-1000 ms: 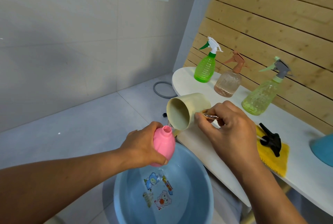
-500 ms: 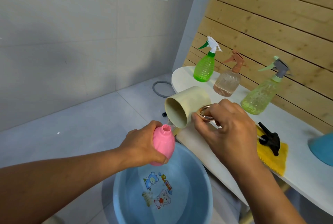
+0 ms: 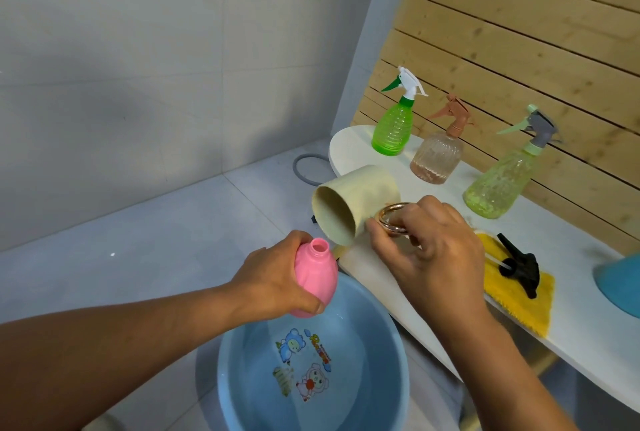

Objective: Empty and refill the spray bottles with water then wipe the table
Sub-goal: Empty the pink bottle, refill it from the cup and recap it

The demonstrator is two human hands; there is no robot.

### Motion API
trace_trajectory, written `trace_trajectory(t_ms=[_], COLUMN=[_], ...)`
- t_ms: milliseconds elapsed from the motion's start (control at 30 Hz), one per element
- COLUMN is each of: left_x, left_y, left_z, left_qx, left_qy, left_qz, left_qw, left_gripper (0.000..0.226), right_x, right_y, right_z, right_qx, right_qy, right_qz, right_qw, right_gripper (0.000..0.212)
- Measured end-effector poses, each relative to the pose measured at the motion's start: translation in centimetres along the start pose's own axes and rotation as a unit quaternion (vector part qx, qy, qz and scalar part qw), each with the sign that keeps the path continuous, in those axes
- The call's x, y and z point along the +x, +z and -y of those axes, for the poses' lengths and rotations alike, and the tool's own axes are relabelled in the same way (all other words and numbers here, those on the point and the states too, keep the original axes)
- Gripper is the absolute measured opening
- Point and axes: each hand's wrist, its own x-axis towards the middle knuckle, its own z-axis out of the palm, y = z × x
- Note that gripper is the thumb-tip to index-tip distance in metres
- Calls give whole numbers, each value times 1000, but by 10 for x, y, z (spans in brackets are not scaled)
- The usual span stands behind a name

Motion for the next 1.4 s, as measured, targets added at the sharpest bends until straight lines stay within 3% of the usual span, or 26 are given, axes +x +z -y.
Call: trace_trajectory(t_ms=[67,200,433,533,633,800,1000,1267,1400], left_x=[-1,-2,2,3,3,2,-2,-1,-2], left_y=[-1,-1,-2,-1,-1,2,3,-8,-15], left_z=[0,6,23,28,28,24,22,35,44], left_qx=[-9,-30,-78,-91,-91,-87,-56,-54,-51], left_qy=[1,-11,-28,-28,-20,-9,3,9,15], left_qz=[5,7,-20,-31,-30,-36,-16,-22,-27], left_qw=[1000,999,996,995,995,996,998,998,998], left_gripper=[96,95,90,91,92,93,97,92,90], right_x=[-2,-16,-71,-104,-134,-173,-194,-184,-174], right_y=[8,38,113,144,168,191,220,255,257], right_z=[-3,-26,-72,-89,-99,-102,-88,-50,-33], right_qx=[66,184,184,136,58,-32,-113,-36,77], right_qy=[108,300,422,420,372,282,164,175,258], right_qz=[31,118,296,385,452,499,564,565,536], right_qw=[991,929,837,811,809,819,802,805,800], right_gripper=[29,42,46,40,36,33,28,24,28])
